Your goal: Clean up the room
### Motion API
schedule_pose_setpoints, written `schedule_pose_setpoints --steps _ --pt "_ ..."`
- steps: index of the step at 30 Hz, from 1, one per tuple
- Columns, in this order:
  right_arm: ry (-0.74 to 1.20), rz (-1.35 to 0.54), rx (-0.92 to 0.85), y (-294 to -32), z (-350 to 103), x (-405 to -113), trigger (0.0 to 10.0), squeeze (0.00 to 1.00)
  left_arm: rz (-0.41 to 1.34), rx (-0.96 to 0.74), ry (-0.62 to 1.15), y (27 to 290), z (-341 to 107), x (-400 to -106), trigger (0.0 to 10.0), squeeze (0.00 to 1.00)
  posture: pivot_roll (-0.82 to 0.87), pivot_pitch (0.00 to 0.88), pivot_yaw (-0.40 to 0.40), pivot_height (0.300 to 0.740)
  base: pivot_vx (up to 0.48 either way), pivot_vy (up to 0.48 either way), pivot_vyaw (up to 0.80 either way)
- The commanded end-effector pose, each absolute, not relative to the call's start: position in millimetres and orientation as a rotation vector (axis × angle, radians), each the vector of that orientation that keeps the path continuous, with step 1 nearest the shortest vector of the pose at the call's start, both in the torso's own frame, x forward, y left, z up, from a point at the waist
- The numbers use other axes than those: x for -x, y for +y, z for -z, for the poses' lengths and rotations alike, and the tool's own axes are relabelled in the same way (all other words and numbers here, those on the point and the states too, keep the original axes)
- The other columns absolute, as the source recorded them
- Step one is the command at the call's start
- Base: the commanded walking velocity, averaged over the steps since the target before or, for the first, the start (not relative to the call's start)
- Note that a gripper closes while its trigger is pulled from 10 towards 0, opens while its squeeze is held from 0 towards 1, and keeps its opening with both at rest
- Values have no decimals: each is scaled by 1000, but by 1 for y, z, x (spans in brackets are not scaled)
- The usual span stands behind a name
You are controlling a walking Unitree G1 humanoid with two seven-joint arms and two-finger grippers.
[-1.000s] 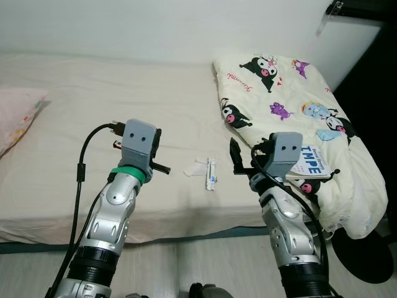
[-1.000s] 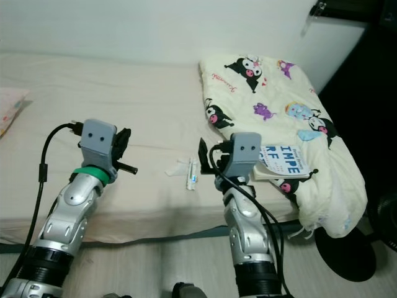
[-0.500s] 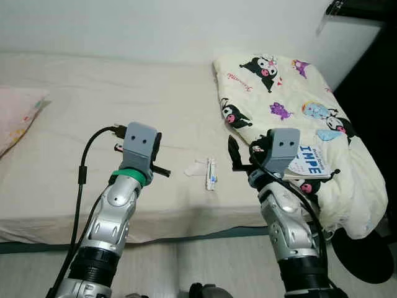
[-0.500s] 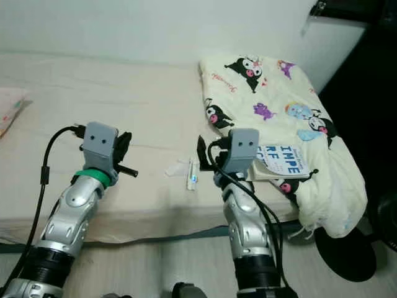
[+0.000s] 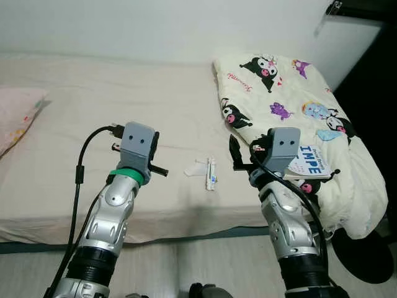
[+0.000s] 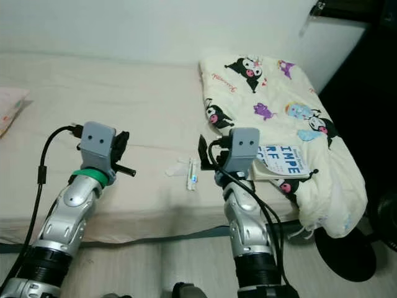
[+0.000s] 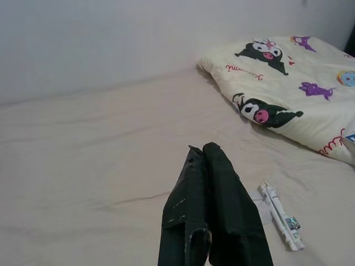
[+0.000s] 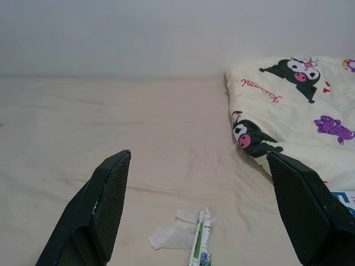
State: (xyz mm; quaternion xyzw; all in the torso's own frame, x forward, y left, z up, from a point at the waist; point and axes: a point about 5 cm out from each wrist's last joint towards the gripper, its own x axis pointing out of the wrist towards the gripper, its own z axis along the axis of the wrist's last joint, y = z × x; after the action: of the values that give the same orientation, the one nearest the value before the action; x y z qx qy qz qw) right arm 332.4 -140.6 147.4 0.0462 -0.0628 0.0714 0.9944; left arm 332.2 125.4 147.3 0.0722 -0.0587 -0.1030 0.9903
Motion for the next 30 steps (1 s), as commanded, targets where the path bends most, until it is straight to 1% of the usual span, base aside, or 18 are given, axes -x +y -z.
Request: schedule_pose_setpoints --steps 1,5,6,8,9,12,13,14,16,17,30 --pt "-118 -123 -89 -147 -144 -331 10000 0 219 -147 -104 122 -142 -332 10000 0 -49 47 -13 740 0 0 0" --pt "-122 -137 -93 -144 -146 -331 10000 0 221 -146 -112 121 -145 -333 10000 0 -47 45 -15 740 0 0 0" --pt "-129 -146 -94 -143 -147 -330 10000 0 222 -143 -121 120 -147 -333 10000 0 -45 65 -20 740 0 0 0" --pt "-124 -143 -100 -144 -145 -329 10000 0 216 -141 -120 121 -146 -332 10000 0 -45 56 -23 740 0 0 0" --pt "-114 -134 -102 -145 -142 -329 10000 0 210 -141 -117 122 -145 -333 10000 0 -47 38 -23 740 0 0 0" --pt "-113 -136 -92 -146 -142 -331 10000 0 214 -138 -121 120 -146 -334 10000 0 -49 39 -20 740 0 0 0" --pt "-122 -132 -94 -147 -145 -331 10000 0 217 -134 -128 119 -148 -334 10000 0 -52 61 -19 740 247 0 0" --pt "-118 -120 -93 -150 -144 -331 10000 0 216 -132 -131 118 -148 -334 10000 0 -50 45 -22 740 292 0 0" --pt "-114 -111 -93 -152 -143 -331 10000 0 216 -131 -133 118 -148 -334 10000 0 -51 44 -22 740 309 0 0" --pt "-118 -112 -92 -152 -144 -331 10000 0 218 -128 -140 116 -150 -334 10000 0 -53 65 -22 740 334 0 0" --pt "-110 -113 -89 -154 -142 -329 10000 0 222 -122 -147 114 -151 -334 10000 0 -55 59 -26 740 339 0 0"
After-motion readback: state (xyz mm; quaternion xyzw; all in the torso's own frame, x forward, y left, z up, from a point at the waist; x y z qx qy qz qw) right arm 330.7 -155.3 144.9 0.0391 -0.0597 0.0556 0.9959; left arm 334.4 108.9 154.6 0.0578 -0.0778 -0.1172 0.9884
